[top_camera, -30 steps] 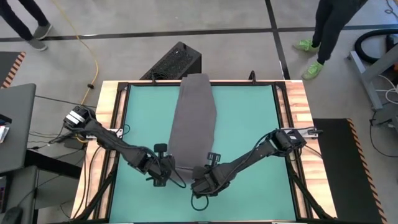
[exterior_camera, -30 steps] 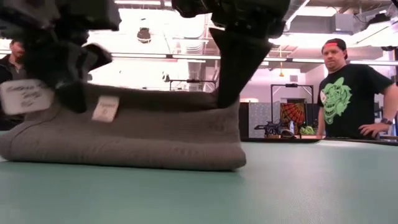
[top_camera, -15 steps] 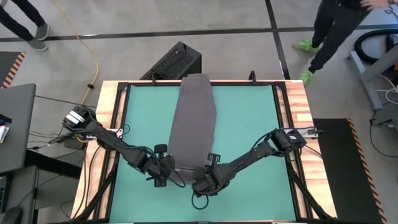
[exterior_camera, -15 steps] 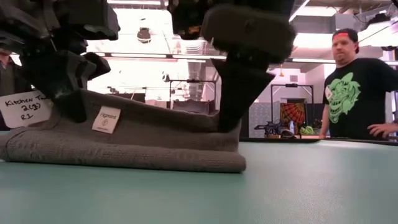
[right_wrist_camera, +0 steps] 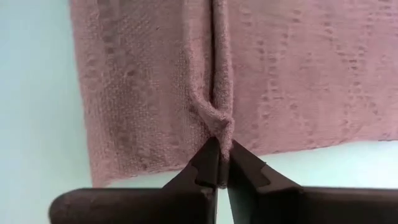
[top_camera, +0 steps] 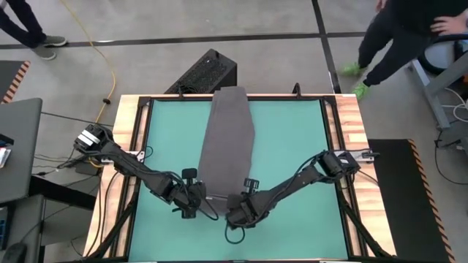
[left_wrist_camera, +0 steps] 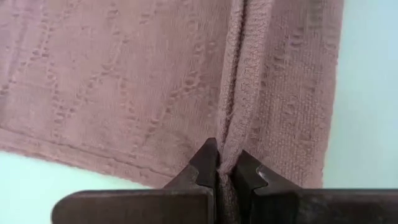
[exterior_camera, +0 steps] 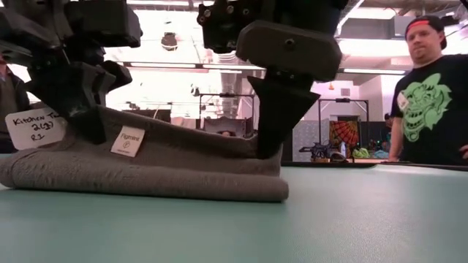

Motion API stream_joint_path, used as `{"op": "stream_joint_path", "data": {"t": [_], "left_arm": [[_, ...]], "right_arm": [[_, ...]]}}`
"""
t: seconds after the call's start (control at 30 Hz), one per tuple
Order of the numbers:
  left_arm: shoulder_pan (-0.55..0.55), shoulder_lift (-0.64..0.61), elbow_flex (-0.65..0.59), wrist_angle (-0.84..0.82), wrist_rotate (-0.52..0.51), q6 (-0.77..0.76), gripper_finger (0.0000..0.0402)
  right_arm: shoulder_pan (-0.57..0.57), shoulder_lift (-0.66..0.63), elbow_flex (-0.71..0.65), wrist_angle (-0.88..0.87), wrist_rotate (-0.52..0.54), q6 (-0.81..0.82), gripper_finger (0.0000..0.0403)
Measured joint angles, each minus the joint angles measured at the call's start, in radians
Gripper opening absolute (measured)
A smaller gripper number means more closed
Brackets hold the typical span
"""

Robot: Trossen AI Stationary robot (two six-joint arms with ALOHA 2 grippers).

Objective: Roll towel into tight, uniform cylinder
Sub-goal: Roll the gray towel

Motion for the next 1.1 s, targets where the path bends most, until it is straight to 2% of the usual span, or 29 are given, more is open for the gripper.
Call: {"op": "stream_joint_path", "data": {"t": [0.13,0.23,0.5,0.77,0.9,1.1], "left_arm": [[0.000,0.000,0.000,0.000,0.000,0.011,0.0005],[0.000,0.000,-0.001,-0.010,0.001,0.038,0.0025],[-0.002,0.000,-0.001,-0.005,0.027,0.124,0.0125],[-0.002,0.000,-0.001,-0.009,0.044,0.168,0.0213],[-0.002,0.000,0.012,-0.044,0.044,0.195,0.0231],[-0.003,0.000,0.093,-0.166,0.039,0.233,0.0235]], "right_arm": [[0.001,-0.001,0.000,-0.003,-0.001,-0.003,0.0058],[0.002,-0.001,-0.001,-0.008,-0.007,-0.011,0.0067],[0.003,-0.001,-0.001,-0.006,-0.007,-0.061,0.0093],[0.004,-0.024,0.000,-0.008,0.002,-0.101,0.0141],[0.008,-0.053,0.000,-0.017,0.008,-0.117,0.0155],[0.008,-0.117,0.000,-0.022,0.011,-0.134,0.0157]]}}
